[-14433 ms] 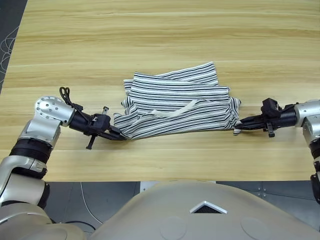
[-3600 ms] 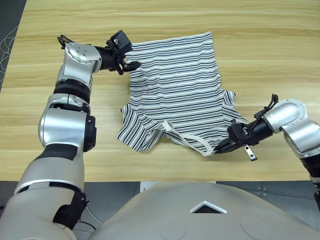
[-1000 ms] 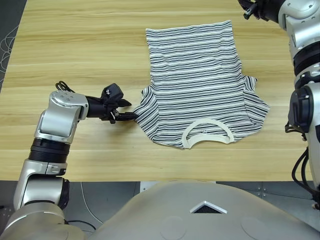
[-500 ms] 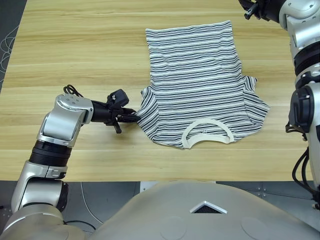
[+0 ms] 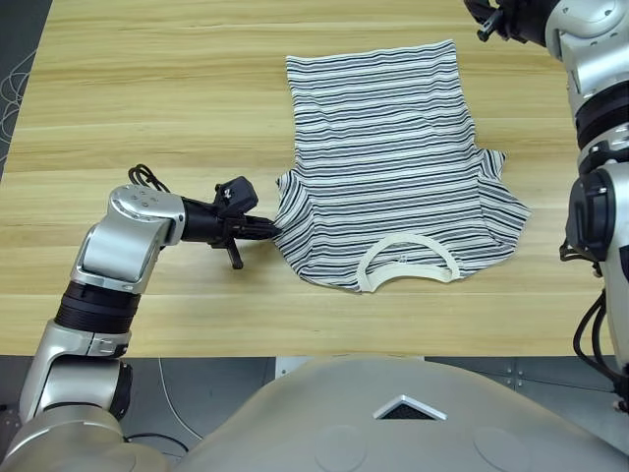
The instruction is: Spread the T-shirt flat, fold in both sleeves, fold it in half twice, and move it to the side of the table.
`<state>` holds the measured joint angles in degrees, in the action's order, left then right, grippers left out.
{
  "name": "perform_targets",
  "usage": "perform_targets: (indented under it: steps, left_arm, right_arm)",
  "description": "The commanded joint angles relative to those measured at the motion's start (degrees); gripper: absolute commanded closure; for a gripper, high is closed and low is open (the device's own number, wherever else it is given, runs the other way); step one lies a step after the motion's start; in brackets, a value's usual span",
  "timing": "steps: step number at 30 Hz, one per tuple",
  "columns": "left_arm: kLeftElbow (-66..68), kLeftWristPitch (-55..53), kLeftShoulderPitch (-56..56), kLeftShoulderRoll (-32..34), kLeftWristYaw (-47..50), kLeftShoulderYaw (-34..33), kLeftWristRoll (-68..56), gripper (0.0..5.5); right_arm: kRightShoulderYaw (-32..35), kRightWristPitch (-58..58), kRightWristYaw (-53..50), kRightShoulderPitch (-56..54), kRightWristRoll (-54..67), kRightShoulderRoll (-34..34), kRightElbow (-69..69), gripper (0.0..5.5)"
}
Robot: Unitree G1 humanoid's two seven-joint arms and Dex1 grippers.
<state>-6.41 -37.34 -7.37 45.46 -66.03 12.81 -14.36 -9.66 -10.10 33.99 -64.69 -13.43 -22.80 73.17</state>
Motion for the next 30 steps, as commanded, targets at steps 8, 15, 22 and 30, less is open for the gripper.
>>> perform_targets:
  steps: [8, 15, 22, 30]
  left_arm:
    - [-5.59, -0.62, -1.35, 1.97, 0.87, -2.07, -1.29, 5.39]
    - [-9.07, -1.64, -4.63, -0.25, 1.4, 2.69, -0.28, 5.39]
    - [-6.92, -3.47, -10.58, -2.88, 1.87, 9.37, 2.63, 5.39]
    - [-2.75, -3.9, -16.59, -8.26, 1.55, 16.9, 5.83, 5.39]
  right_arm:
    - [-0.65, -0.8, 1.27, 0.6, -0.69, 1.42, -0.7, 3.94]
    - [-0.85, -1.18, 1.43, 1.37, -1.04, 1.69, -0.8, 3.94]
    - [-1.07, -1.42, 1.73, 1.68, -1.18, 2.07, -0.99, 3.94]
    - [-1.08, -1.49, 2.05, 2.3, -1.18, 2.37, -1.31, 3.94]
